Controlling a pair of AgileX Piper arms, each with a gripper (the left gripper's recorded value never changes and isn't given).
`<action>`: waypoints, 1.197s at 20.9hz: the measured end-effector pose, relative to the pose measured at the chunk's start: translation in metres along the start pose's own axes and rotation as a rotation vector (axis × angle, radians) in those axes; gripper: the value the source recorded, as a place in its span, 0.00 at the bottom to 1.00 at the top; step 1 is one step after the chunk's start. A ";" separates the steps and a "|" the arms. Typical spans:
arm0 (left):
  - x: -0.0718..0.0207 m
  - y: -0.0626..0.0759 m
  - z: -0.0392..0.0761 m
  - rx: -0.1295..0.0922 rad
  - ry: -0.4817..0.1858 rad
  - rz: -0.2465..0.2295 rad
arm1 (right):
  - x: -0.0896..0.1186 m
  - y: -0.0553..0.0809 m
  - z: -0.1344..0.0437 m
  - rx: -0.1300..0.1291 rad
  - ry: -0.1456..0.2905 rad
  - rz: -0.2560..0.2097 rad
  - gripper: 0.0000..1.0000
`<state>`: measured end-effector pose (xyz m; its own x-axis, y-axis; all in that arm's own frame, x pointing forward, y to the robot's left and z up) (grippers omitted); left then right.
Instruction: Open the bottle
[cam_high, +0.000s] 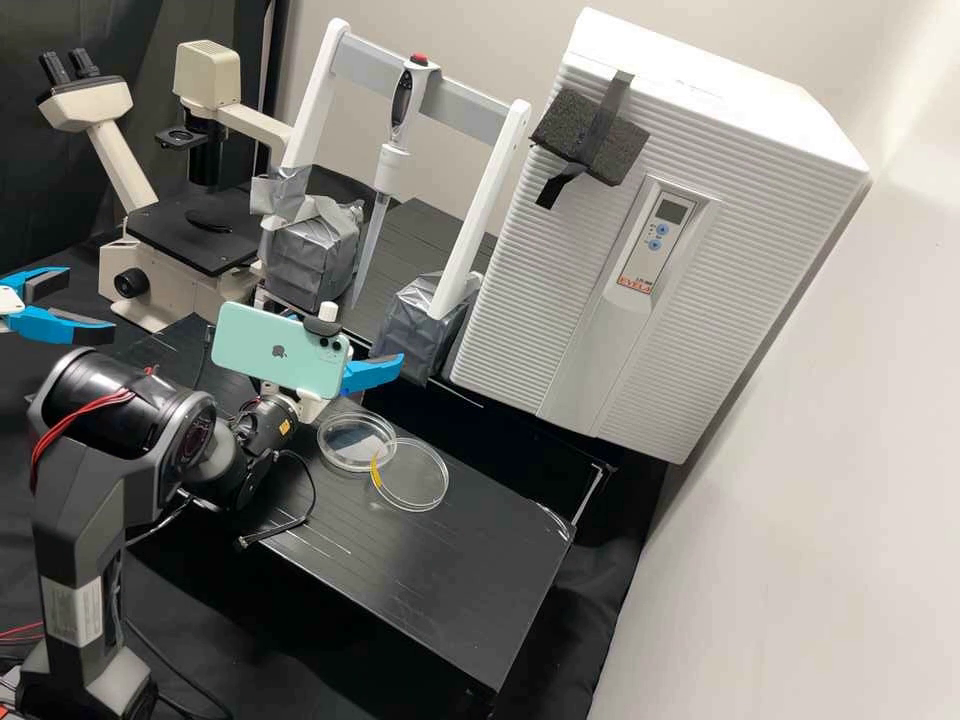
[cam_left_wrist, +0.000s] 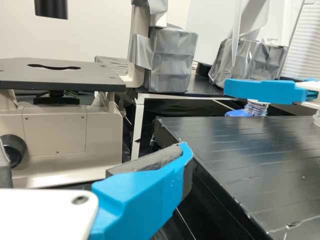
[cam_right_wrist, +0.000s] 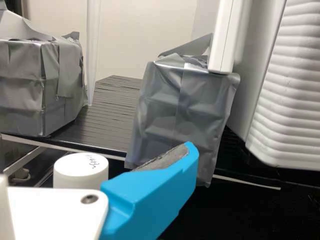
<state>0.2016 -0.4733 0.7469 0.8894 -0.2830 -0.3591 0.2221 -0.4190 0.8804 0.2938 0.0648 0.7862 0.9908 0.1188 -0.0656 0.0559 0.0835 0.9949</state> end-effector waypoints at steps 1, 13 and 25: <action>0.0000 0.000 0.000 -0.001 0.001 0.001 | 0.001 0.000 0.000 0.000 0.002 0.002 0.00; 0.0003 0.000 0.001 -0.008 0.007 0.005 | 0.005 0.005 0.004 -0.001 -0.012 0.021 0.00; 0.0004 0.000 0.001 -0.010 0.010 0.006 | 0.005 0.005 0.004 -0.001 -0.012 0.021 0.00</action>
<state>0.2017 -0.4739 0.7466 0.8946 -0.2774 -0.3504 0.2202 -0.4088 0.8857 0.2992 0.0617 0.7916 0.9931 0.1085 -0.0435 0.0347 0.0816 0.9961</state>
